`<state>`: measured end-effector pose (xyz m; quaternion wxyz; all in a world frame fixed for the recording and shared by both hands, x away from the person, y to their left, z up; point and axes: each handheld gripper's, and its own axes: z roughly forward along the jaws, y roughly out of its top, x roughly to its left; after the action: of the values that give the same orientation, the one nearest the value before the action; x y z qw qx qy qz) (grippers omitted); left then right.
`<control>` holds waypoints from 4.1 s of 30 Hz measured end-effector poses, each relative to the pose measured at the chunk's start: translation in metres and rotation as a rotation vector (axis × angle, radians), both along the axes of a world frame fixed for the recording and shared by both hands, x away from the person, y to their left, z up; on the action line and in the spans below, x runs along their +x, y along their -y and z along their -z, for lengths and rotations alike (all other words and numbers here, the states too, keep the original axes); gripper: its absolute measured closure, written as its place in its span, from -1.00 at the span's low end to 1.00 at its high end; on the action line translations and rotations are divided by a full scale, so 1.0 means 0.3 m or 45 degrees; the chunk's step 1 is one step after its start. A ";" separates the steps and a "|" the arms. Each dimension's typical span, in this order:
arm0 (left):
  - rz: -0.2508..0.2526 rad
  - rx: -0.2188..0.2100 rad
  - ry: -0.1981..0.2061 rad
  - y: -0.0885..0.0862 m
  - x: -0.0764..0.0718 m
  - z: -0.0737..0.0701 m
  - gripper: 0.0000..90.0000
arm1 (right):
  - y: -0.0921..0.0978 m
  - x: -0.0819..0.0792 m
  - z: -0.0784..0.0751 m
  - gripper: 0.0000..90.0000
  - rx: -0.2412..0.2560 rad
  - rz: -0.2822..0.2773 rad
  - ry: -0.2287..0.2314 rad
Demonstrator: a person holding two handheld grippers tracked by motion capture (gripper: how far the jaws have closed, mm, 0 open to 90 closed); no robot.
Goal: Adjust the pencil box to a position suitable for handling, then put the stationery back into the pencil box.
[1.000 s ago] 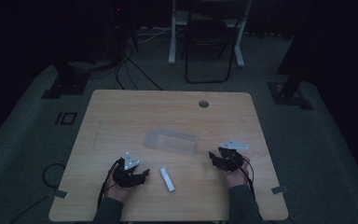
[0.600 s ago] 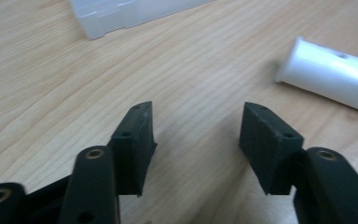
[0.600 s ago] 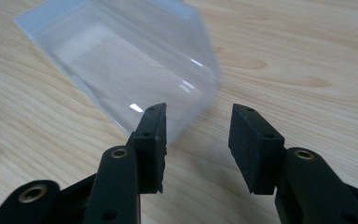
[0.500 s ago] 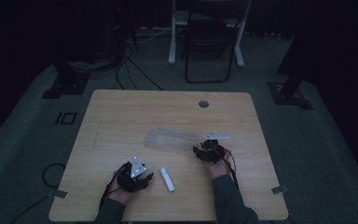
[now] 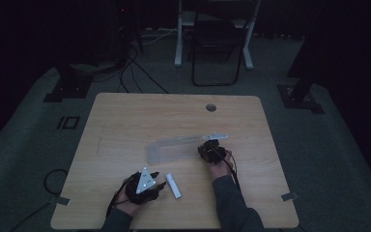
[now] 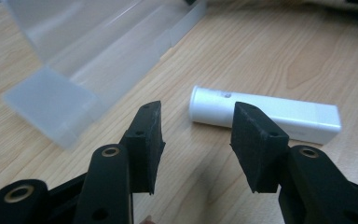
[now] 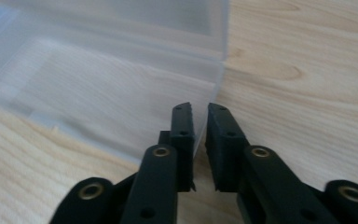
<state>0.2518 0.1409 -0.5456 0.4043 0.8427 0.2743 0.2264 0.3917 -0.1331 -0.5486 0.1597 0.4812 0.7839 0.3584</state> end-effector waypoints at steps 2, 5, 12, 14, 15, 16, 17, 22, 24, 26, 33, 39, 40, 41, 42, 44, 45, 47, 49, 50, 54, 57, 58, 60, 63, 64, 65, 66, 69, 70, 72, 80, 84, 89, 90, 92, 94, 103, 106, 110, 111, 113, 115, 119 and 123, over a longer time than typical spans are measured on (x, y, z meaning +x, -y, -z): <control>0.010 -0.002 0.005 0.003 -0.003 -0.001 0.20 | -0.018 0.006 0.001 0.91 -0.002 -0.005 0.004; 0.025 -0.008 0.014 0.003 -0.008 -0.004 0.20 | -0.050 0.011 0.002 0.97 0.007 -0.017 0.004; 0.030 -0.017 0.020 -0.003 -0.010 -0.006 0.21 | -0.144 0.013 0.001 0.97 -0.002 -0.061 0.013; 0.028 -0.014 0.014 -0.002 -0.008 -0.005 0.20 | -0.178 0.018 0.002 0.97 0.001 -0.078 0.013; 0.025 -0.010 0.011 -0.002 -0.007 -0.004 0.18 | -0.187 0.019 0.001 0.96 0.003 -0.086 0.011; 0.025 -0.010 0.011 -0.002 -0.007 -0.004 0.16 | -0.194 0.019 0.000 0.91 0.005 -0.097 0.007; 0.025 -0.009 0.004 -0.002 -0.005 -0.003 0.16 | -0.194 0.019 0.000 0.91 0.005 -0.097 0.007; 0.027 -0.019 -0.018 -0.002 -0.003 -0.002 0.12 | -0.172 -0.012 -0.036 0.33 0.044 -0.096 0.067; 0.029 -0.020 -0.023 -0.001 -0.003 -0.002 0.13 | -0.159 -0.020 -0.044 0.29 0.043 -0.087 0.078; 0.024 -0.020 -0.030 0.003 -0.004 0.000 0.17 | -0.114 -0.042 -0.062 0.22 0.019 -0.089 0.112; 0.009 -0.018 -0.054 0.021 -0.002 0.005 0.17 | 0.017 -0.096 -0.044 0.10 -0.120 -0.103 0.147; -0.002 -0.020 -0.076 0.024 0.003 0.008 0.16 | 0.137 -0.151 -0.013 0.04 -0.181 -0.044 0.149; -0.002 -0.024 -0.080 0.023 0.004 0.008 0.16 | 0.159 -0.161 -0.011 0.03 -0.180 -0.025 0.147; 0.000 -0.032 -0.085 0.023 0.004 0.008 0.15 | 0.181 -0.170 -0.009 0.02 -0.178 -0.013 0.149; 0.004 -0.036 -0.087 0.023 0.004 0.008 0.13 | 0.199 -0.178 -0.008 0.00 -0.173 0.002 0.147; 0.014 -0.034 -0.087 0.026 0.001 0.008 0.12 | 0.232 -0.192 -0.006 -0.02 -0.176 0.024 0.150; 0.017 -0.035 -0.090 0.029 0.000 0.008 0.10 | 0.247 -0.199 -0.004 -0.03 -0.178 0.035 0.146; 0.023 -0.031 -0.095 0.034 -0.001 0.010 0.10 | 0.273 -0.213 0.002 -0.05 -0.185 0.058 0.144; 0.024 -0.041 -0.101 0.039 -0.001 0.012 0.09 | 0.295 -0.226 0.008 -0.06 -0.179 0.080 0.147; 0.025 -0.038 -0.102 0.041 -0.001 0.011 0.08 | 0.303 -0.232 0.012 -0.07 -0.180 0.091 0.145; 0.020 -0.040 -0.116 0.047 -0.001 0.013 0.04 | 0.321 -0.245 0.026 -0.08 -0.190 0.120 0.146; 0.024 -0.043 -0.119 0.051 -0.003 0.013 0.02 | 0.327 -0.245 0.040 -0.10 -0.204 0.143 0.143; 0.027 -0.049 -0.122 0.053 -0.003 0.013 0.00 | 0.328 -0.245 0.044 -0.11 -0.209 0.147 0.143; 0.032 -0.054 -0.135 0.056 -0.003 0.013 -0.02 | 0.331 -0.246 0.047 -0.11 -0.208 0.154 0.156; 0.027 -0.048 -0.156 0.066 -0.002 0.015 -0.05 | 0.333 -0.250 0.050 -0.12 -0.223 0.178 0.180; 0.025 -0.045 -0.161 0.070 -0.001 0.014 -0.06 | 0.336 -0.249 0.052 -0.12 -0.214 0.179 0.181; 0.022 -0.046 -0.168 0.075 -0.001 0.015 -0.07 | 0.339 -0.249 0.053 -0.12 -0.207 0.182 0.181; 0.022 -0.041 -0.172 0.079 -0.001 0.015 -0.08 | 0.341 -0.249 0.055 -0.12 -0.198 0.185 0.182; 0.027 -0.040 -0.196 0.094 0.004 0.019 -0.09 | 0.343 -0.249 0.057 -0.14 -0.194 0.190 0.186; 0.028 -0.043 -0.207 0.098 0.007 0.020 -0.10 | 0.342 -0.250 0.057 -0.14 -0.202 0.192 0.194; 0.027 -0.053 -0.226 0.104 0.015 0.020 -0.11 | 0.340 -0.252 0.057 -0.14 -0.216 0.190 0.203; -0.006 -0.122 -0.303 0.117 0.060 0.008 -0.16 | 0.336 -0.256 0.058 -0.14 -0.234 0.188 0.220; 0.014 -0.117 -0.332 0.142 0.078 0.012 -0.20 | 0.337 -0.257 0.059 -0.14 -0.232 0.187 0.221; 0.042 -0.089 -0.320 0.189 0.092 0.001 -0.23 | 0.339 -0.259 0.060 -0.15 -0.230 0.187 0.223; 0.044 -0.082 -0.319 0.199 0.096 0.001 -0.24 | 0.340 -0.259 0.060 -0.15 -0.229 0.187 0.223; 0.046 -0.075 -0.326 0.217 0.104 0.005 -0.24 | 0.341 -0.259 0.060 -0.15 -0.229 0.185 0.224; 0.050 -0.058 -0.327 0.232 0.106 0.012 -0.23 | 0.343 -0.259 0.060 -0.16 -0.230 0.185 0.224; 0.046 0.044 -0.276 0.244 0.087 0.013 0.18 | 0.347 -0.261 0.061 -0.16 -0.226 0.184 0.224; 0.032 0.074 -0.271 0.235 0.086 0.014 0.26 | 0.350 -0.260 0.062 -0.16 -0.221 0.178 0.225; 0.002 0.099 -0.266 0.222 0.087 0.021 0.36 | 0.352 -0.259 0.062 -0.16 -0.215 0.176 0.225; -0.004 0.106 -0.266 0.220 0.087 0.022 0.38 | 0.352 -0.259 0.062 -0.16 -0.215 0.177 0.225; -0.009 0.112 -0.272 0.213 0.088 0.024 0.41 | 0.353 -0.259 0.062 -0.16 -0.211 0.177 0.221; -0.018 0.119 -0.265 0.209 0.086 0.024 0.43 | 0.355 -0.259 0.062 -0.16 -0.207 0.175 0.218; -0.028 0.136 -0.265 0.199 0.089 0.020 0.52 | 0.363 -0.255 0.062 -0.17 -0.191 0.174 0.208; -0.045 0.143 -0.264 0.191 0.094 0.018 0.54 | 0.373 -0.250 0.062 -0.17 -0.177 0.177 0.195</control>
<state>0.2801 0.0836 -0.5511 0.3217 0.8779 0.3166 0.1600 0.3167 -0.2449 -0.5672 0.2764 0.4932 0.7572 0.3271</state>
